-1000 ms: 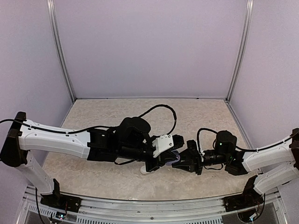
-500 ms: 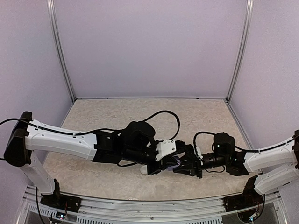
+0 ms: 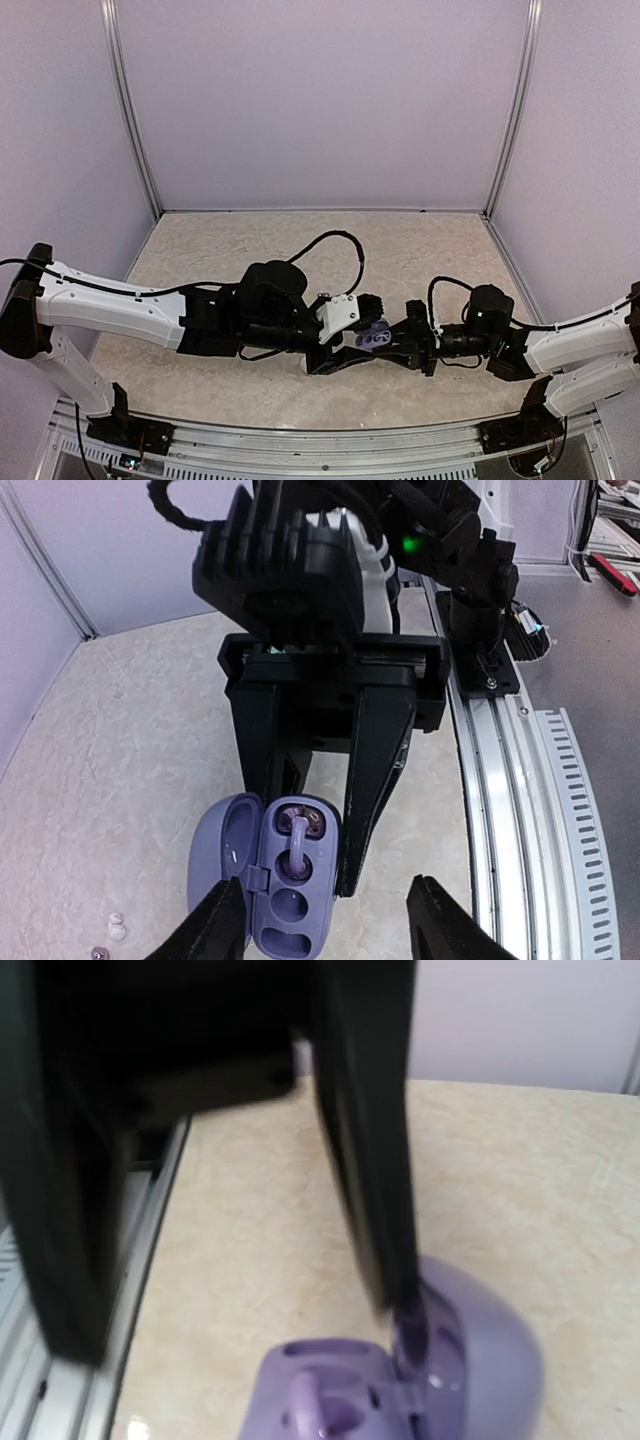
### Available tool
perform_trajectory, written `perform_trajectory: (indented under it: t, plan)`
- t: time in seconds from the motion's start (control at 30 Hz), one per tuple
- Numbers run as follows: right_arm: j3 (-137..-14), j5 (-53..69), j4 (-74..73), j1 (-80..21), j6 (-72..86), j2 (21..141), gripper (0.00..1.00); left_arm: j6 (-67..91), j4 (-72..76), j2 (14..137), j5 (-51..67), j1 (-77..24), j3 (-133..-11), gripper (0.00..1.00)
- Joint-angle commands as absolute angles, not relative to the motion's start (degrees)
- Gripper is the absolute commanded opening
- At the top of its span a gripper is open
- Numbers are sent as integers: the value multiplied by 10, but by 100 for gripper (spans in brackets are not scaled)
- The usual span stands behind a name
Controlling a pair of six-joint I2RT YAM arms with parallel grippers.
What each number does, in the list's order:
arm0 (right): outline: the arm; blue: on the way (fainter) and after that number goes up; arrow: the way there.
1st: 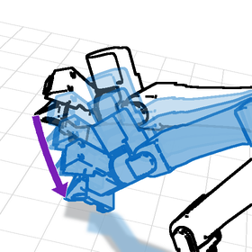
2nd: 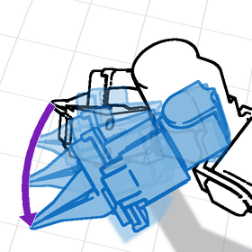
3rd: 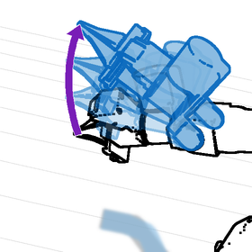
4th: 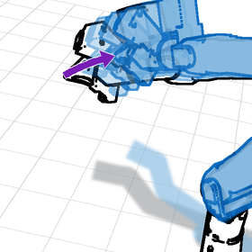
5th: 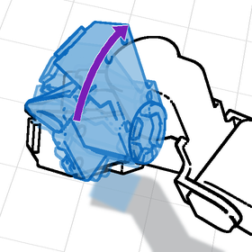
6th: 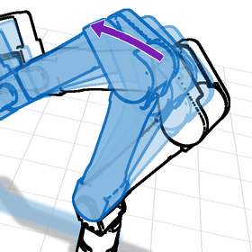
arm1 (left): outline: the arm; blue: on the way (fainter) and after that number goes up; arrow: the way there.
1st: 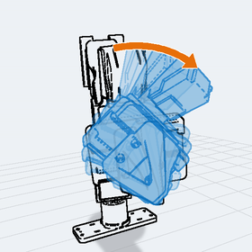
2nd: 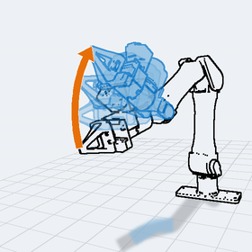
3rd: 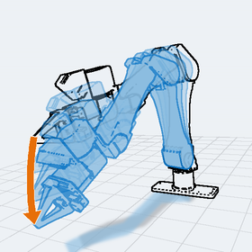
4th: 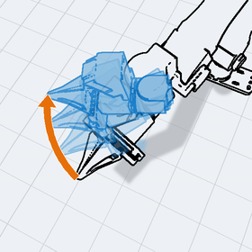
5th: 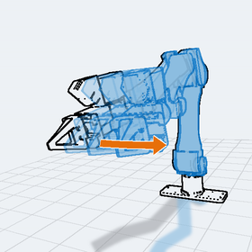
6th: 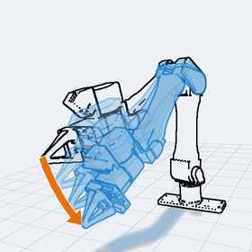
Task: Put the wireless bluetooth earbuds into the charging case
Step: Adjust the right earbud in the right side groove of the charging case, then adjust the left earbud at the center of the board.
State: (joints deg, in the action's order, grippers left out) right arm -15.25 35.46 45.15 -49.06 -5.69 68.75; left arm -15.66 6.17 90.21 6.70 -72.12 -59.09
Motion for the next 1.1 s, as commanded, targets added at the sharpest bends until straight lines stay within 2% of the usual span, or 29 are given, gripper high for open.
perform_trajectory:
  t: [0.0, 0.13, 0.17, 0.23, 0.3, 0.4, 0.53, 0.6, 0.63, 0.93, 1.07]
  plan:
    - [-138, 371, 531, -470, -30, 705, 0, -141, 137, 853, 39, -711, -570, 66]
    - [-140, 388, 550, -448, -11, 704, 0, -72, 231, 810, 21, -660, -522, 98]
    - [-140, 391, 556, -442, -5, 703, 0, -28, 260, 806, -40, -646, -509, 99]
    - [-137, 395, 568, -432, -1, 702, 0, 49, 289, 811, -150, -609, -501, 99]
    - [-129, 396, 583, -422, 19, 699, 0, 67, 236, 846, -152, -565, -536, 99]
    - [-124, 401, 595, -406, 37, 691, 0, 72, 144, 908, -54, -500, -608, 99]
    - [-122, 395, 578, -400, 39, 671, 0, 64, 122, 989, 57, -440, -640, 99]
    - [-116, 387, 579, -398, 41, 664, 0, 54, 100, 1019, 100, -414, -666, 96]
    - [-112, 378, 587, -395, 50, 664, 0, 35, 50, 1063, 120, -394, -717, 93]
    - [-115, 366, 598, -383, 70, 682, 0, 25, -69, 1201, 123, -383, -842, 78]
    - [-121, 364, 590, -382, 67, 684, 0, 38, -77, 1222, 109, -399, -849, 76]
